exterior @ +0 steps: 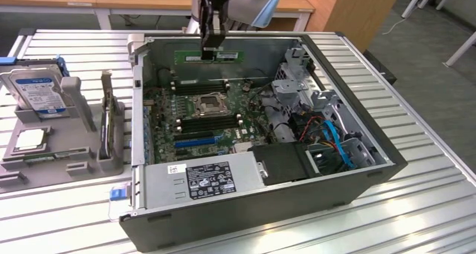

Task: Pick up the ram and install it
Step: 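Insert the ram into the slot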

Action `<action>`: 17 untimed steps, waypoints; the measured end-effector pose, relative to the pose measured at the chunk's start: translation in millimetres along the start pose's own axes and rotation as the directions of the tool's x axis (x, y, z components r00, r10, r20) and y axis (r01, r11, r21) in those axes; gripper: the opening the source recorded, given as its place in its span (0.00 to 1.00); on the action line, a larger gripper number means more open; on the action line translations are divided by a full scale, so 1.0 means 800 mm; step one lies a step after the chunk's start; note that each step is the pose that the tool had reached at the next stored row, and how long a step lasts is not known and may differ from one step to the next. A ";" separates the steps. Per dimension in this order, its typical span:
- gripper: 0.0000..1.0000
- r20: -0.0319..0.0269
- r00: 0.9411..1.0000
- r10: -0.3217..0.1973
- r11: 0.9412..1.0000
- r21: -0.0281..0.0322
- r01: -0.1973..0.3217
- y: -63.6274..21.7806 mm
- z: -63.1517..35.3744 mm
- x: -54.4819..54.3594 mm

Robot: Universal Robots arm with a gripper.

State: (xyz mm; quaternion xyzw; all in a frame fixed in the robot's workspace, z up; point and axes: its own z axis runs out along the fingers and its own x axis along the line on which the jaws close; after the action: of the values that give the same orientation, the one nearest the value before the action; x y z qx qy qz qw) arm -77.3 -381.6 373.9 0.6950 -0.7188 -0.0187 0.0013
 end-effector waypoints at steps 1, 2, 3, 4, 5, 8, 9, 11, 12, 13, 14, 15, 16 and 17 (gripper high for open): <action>0.14 0.000 1.000 0.000 1.000 0.000 0.000 0.000 0.002 0.000; 0.14 0.000 1.000 0.000 1.000 0.000 0.000 0.000 0.004 0.000; 0.14 0.000 1.000 0.000 1.000 0.000 0.000 0.000 0.007 0.000; 0.14 0.000 1.000 0.000 1.000 0.000 0.000 0.000 0.009 0.000; 0.14 0.000 1.000 0.000 1.000 0.000 0.000 0.000 0.011 0.000; 0.14 0.000 1.000 0.000 1.000 0.000 0.000 -0.001 0.018 0.000; 0.14 0.000 1.000 0.000 1.000 0.000 0.000 -0.001 0.020 0.000; 0.14 0.000 1.000 0.000 1.000 0.000 0.000 -0.001 0.025 0.001; 0.14 0.000 1.000 0.000 1.000 0.000 0.000 -0.001 0.027 0.001; 0.14 0.000 1.000 0.000 1.000 0.000 0.000 -0.001 0.029 0.001; 0.14 0.000 1.000 0.000 1.000 0.000 0.000 -0.001 0.032 0.001; 0.14 0.000 1.000 0.000 1.000 0.000 0.000 -0.001 0.034 0.001; 0.14 0.000 1.000 0.000 1.000 0.000 0.000 -0.001 0.036 0.001; 0.14 0.000 1.000 0.000 1.000 0.000 0.000 -0.001 0.038 0.001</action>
State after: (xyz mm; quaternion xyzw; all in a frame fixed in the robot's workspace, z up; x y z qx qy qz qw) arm -77.3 -381.6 343.1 0.6950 -0.7188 -0.0187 0.0013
